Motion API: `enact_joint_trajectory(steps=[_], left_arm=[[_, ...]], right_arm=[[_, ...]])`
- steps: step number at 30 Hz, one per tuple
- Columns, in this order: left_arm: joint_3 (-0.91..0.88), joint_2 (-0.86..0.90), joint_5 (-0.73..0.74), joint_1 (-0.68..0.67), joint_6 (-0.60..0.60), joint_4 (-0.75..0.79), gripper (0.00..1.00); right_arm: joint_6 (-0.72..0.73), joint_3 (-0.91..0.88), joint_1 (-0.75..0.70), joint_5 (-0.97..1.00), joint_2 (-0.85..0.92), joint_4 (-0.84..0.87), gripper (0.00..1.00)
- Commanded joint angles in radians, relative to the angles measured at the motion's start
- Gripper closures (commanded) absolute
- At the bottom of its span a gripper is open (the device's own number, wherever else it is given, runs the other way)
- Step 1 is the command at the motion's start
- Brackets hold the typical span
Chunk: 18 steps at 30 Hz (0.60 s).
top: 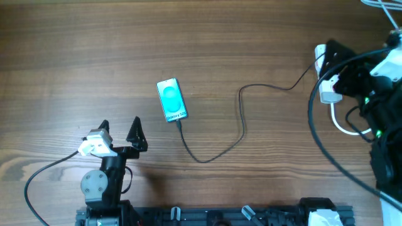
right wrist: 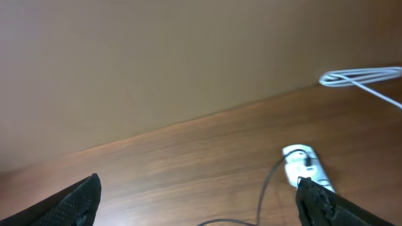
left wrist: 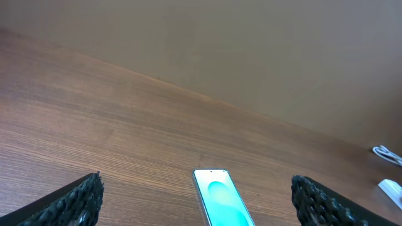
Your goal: Plug charger to phone and switch on socket
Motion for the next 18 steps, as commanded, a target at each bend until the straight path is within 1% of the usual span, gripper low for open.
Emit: enact_joint_trajectory(steps=[1, 3, 5, 7, 9, 11, 13, 18], left_arm=[[-0.006, -0.011, -0.013, -0.005, 0.024, -0.004, 0.0], [-0.006, -0.011, -0.013, -0.005, 0.024, -0.004, 0.0], [-0.006, -0.011, -0.013, -0.005, 0.024, -0.004, 0.0], [-0.006, -0.011, -0.013, -0.005, 0.024, -0.004, 0.0], [-0.006, -0.011, -0.013, -0.005, 0.024, -0.004, 0.0], [-0.006, -0.011, -0.013, -0.005, 0.024, -0.004, 0.0], [-0.006, -0.011, -0.013, -0.005, 0.024, -0.004, 0.0], [-0.006, -0.011, -0.013, -0.005, 0.024, -0.004, 0.0]], right_arm=[[-0.017, 0.009, 0.085, 0.025, -0.037, -0.009, 0.0], [-0.021, 0.009, 0.109, 0.031, -0.045, -0.023, 0.0], [-0.027, 0.009, 0.118, 0.098, -0.047, -0.041, 0.0], [-0.029, -0.001, 0.118, 0.113, -0.047, -0.076, 0.0], [-0.064, -0.051, 0.118, 0.124, -0.05, -0.054, 0.0], [-0.12, -0.131, 0.118, 0.124, -0.057, 0.009, 0.0], [-0.151, -0.239, 0.118, 0.123, -0.072, 0.112, 0.0], [-0.116, -0.616, 0.125, 0.107, -0.13, 0.611, 0.0]])
